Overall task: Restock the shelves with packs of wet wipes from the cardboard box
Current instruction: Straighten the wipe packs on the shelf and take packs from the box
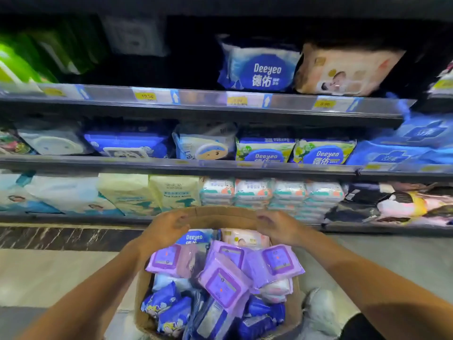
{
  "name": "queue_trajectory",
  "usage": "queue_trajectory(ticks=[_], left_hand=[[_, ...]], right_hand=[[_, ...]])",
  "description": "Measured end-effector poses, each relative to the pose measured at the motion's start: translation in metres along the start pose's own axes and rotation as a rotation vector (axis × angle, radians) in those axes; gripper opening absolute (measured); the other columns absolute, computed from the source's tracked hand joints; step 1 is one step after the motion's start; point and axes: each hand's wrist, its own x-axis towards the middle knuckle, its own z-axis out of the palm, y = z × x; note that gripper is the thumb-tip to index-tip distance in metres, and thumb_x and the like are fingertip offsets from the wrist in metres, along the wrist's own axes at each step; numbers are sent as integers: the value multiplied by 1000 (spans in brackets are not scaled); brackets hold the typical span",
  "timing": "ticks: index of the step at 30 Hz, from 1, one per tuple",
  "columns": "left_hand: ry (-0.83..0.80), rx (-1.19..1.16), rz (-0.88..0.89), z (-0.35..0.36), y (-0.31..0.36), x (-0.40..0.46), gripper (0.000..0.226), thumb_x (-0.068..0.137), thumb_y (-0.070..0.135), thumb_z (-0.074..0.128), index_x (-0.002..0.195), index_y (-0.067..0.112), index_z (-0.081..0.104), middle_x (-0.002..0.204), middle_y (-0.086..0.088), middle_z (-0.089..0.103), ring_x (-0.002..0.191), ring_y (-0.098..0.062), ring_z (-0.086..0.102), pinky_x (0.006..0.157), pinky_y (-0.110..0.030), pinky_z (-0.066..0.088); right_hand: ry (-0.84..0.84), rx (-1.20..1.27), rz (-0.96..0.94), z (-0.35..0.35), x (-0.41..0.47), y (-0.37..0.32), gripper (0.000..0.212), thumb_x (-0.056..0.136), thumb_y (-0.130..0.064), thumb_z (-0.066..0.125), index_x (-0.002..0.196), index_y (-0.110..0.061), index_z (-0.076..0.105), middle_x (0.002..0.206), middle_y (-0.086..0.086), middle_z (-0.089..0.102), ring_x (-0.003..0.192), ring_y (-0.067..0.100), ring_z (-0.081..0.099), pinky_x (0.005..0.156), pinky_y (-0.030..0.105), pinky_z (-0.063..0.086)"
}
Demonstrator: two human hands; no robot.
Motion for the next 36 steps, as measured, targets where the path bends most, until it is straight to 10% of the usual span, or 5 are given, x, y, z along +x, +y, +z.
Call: queue_trajectory(ticks=[14, 20, 25, 30, 36], left_hand=[[-366, 138, -400, 64, -103, 123, 59, 92, 48, 61, 141, 15, 53, 132, -5, 61, 113, -20, 57, 102, -34, 43], [-445, 51, -536, 91, -160, 154, 124, 30, 91, 67, 135, 27, 57, 134, 5, 62, 113, -16, 59, 106, -38, 44], [-393, -59, -559, 91, -137, 149, 137, 29, 91, 74, 145, 22, 48, 146, 4, 52, 125, -22, 53, 108, -39, 41], [-471, -76, -617, 85, -127, 145, 100, 53, 79, 77, 121, 7, 64, 119, -6, 65, 105, -21, 60, 88, -31, 46], [-404, -54, -589, 85, -123, 144, 74, 59, 75, 78, 103, 18, 57, 110, -1, 58, 104, -21, 57, 99, -34, 45]], right_hand=[[-53, 134, 502, 63, 111, 34, 54, 80, -40, 80, 129, -25, 65, 130, -4, 65, 117, 17, 63, 100, 29, 50], [-242, 201, 575, 75, 148, 50, 77, 69, -64, 74, 133, -24, 59, 139, 1, 56, 126, 28, 56, 105, 40, 48], [-452, 223, 805, 94, 145, 72, 90, 87, -52, 69, 154, -9, 28, 160, 13, 31, 141, 37, 39, 109, 43, 39], [-364, 379, 830, 106, 151, 78, 96, 75, -60, 77, 150, -13, 38, 159, 4, 32, 144, 25, 32, 116, 35, 29], [-291, 562, 894, 105, 152, 86, 107, 46, -52, 95, 137, -19, 49, 136, 6, 49, 111, 24, 54, 87, 34, 55]])
